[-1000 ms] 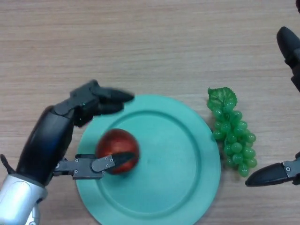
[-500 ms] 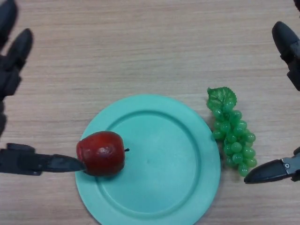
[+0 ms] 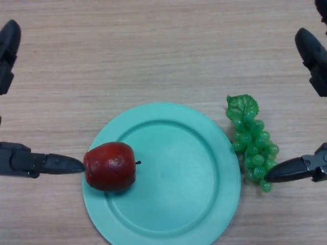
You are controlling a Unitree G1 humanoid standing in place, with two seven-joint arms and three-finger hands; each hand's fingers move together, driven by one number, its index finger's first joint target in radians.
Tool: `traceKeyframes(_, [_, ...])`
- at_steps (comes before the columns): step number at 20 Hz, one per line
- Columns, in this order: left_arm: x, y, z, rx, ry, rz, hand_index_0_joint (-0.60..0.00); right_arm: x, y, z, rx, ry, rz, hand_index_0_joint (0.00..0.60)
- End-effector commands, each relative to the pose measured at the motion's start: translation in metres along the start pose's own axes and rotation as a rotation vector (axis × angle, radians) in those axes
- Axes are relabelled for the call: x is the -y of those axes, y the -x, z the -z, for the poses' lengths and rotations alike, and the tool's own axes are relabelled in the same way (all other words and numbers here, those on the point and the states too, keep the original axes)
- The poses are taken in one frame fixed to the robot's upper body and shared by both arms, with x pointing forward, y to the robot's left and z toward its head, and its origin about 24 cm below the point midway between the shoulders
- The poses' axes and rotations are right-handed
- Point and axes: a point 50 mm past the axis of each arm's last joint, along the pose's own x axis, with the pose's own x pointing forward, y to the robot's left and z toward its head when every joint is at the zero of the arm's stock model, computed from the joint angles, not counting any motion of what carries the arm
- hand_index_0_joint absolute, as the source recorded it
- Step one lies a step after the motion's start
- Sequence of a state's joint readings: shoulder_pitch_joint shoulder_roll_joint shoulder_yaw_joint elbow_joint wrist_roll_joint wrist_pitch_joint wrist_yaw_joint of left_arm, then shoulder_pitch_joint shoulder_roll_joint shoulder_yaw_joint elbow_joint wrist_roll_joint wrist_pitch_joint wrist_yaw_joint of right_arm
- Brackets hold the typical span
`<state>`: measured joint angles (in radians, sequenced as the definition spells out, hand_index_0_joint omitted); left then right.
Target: Pick up the red apple and place it on the plate
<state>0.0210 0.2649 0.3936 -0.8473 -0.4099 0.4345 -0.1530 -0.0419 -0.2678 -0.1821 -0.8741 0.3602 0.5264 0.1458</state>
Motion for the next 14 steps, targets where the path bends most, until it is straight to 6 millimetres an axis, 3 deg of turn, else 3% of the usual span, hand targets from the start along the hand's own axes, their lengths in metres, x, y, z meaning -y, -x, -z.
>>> traceKeyframes(1, [-0.0048, -0.0032, -0.0196, 0.123, -0.071, -0.013, 0.000, 0.0016, -0.0002, -0.0304, 0.218, 0.070, -0.006, 0.000])
traceKeyframes(14, [0.0028, -0.0085, -0.0184, 0.120, -0.110, -0.017, 0.000, -0.0026, -0.0012, -0.0275, 0.199, 0.109, -0.042, 0.000])
